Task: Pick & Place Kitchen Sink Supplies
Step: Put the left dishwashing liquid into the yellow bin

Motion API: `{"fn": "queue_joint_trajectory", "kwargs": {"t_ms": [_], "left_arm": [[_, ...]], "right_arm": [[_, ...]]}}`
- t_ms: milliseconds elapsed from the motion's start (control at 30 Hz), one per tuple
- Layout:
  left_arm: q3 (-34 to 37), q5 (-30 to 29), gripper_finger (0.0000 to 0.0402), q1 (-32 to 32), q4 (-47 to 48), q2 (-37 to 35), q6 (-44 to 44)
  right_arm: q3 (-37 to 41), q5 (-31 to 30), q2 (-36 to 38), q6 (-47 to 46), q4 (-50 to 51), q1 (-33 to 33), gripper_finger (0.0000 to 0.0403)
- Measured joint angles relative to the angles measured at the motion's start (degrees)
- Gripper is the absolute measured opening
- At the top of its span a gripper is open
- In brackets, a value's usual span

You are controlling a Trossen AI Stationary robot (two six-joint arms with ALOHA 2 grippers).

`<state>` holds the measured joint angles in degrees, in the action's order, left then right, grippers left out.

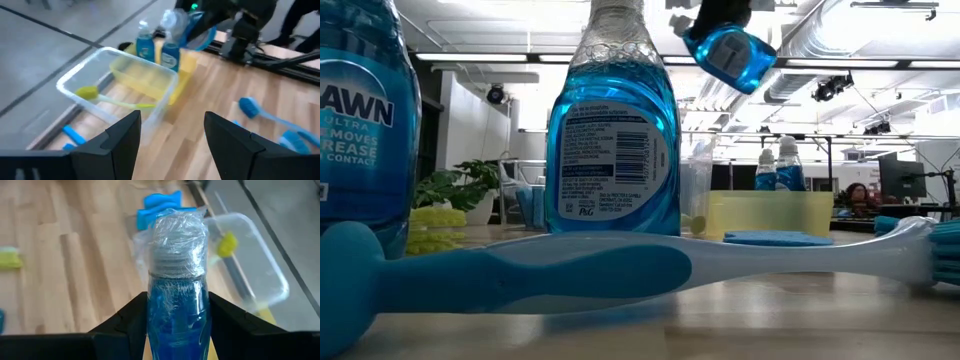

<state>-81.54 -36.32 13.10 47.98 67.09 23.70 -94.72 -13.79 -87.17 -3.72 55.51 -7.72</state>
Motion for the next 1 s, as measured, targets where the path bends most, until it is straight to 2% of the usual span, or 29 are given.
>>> {"fn": "queue_joint_trajectory", "kwargs": {"t_ms": [267, 367, 433, 700, 800, 1000], "left_arm": [[0.0, -3.8, 0.0214, 0.0, 3.9, -0.6, -2.9], [0.0, -4.3, 0.0214, 0.0, 4.3, -0.6, -4.0], [0.0, -4.4, 0.0214, 0.0, 5.3, -0.6, -4.5], [0.0, -4.7, 0.0214, 0.0, 5.8, -0.6, -5.9], [0.0, -5.6, 0.0214, 0.0, 5.3, -0.6, -6.1], [0.1, -6.8, 0.0214, 0.0, 3.1, -0.6, -6.3]], "right_arm": [[0.1, -4.6, 0.7, -4.3, 5.5, -2.5, 0.0162], [3.6, -4.4, 2.0, -6.6, 4.1, -2.5, 0.0162], [8.8, -4.3, 4.1, -8.7, 2.3, -2.5, 0.0162], [31.5, -4.8, 16.9, -21.2, -16.2, -0.4, 0.0162], [37.1, -8.1, 20.1, -23.0, -22.8, 0.4, 0.0162], [45.9, -19.0, 22.2, -23.3, -36.4, 1.5, 0.0162]]}}
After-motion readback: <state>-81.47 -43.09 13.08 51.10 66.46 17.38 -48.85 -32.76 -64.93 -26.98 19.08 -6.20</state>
